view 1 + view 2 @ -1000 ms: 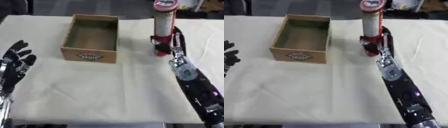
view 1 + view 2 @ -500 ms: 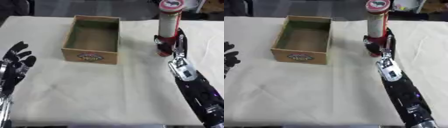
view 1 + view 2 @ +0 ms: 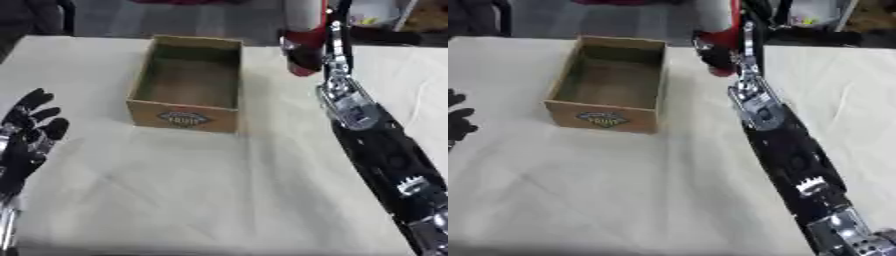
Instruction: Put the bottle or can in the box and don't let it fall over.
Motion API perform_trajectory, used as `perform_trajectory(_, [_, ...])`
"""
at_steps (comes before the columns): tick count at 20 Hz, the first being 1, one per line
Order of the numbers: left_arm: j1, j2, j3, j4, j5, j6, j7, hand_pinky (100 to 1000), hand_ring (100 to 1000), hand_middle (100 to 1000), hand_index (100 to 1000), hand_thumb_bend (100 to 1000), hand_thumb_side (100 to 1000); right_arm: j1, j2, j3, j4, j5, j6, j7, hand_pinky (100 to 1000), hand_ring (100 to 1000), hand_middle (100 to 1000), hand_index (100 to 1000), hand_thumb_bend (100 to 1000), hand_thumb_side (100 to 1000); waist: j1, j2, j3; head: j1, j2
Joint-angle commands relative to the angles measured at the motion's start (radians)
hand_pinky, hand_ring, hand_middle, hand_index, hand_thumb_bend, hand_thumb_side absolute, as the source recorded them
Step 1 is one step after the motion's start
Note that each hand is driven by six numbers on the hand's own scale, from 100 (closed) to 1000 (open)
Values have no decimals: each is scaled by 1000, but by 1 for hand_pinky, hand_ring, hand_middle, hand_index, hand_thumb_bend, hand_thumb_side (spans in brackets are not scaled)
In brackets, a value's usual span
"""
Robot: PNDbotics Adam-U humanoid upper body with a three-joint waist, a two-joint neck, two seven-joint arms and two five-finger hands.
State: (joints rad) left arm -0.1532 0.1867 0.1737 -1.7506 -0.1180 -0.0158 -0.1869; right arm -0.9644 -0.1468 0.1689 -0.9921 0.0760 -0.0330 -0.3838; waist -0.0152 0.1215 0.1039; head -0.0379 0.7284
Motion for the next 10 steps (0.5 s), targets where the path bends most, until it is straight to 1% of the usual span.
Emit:
perform_trajectory(1, [-22, 5, -9, -13, 5, -3, -12, 759, 859, 879, 962, 736, 643, -58, 35, 9, 1, -20, -4, 59, 979, 866, 771, 368, 100, 100, 12, -5, 16, -27, -25])
perform_trajectory(4, [-33, 4, -17, -13, 7, -5, -20, 760, 859, 879, 962, 737, 642, -83, 78, 4, 52, -29, -17, 97, 989, 872, 776, 371, 100, 100, 11, 3, 56, -61, -40])
perform_trajectory(8, [-42, 6, -19, -15, 11, -7, -23, 760, 859, 879, 962, 738, 642, -90, 127, -10, 116, -22, -51, 132, 997, 876, 781, 388, 100, 100, 9, 14, 98, -88, -55])
perform_trajectory(9, [-43, 6, -19, -15, 11, -8, -23, 760, 859, 879, 962, 738, 642, -87, 136, -10, 129, -13, -62, 136, 999, 882, 786, 410, 100, 100, 8, 15, 104, -92, -57])
perform_trajectory(10, [-44, 6, -19, -15, 11, -8, -24, 760, 859, 879, 962, 739, 642, -83, 142, -8, 140, 5, -72, 141, 1000, 905, 808, 558, 100, 100, 7, 17, 109, -95, -58])
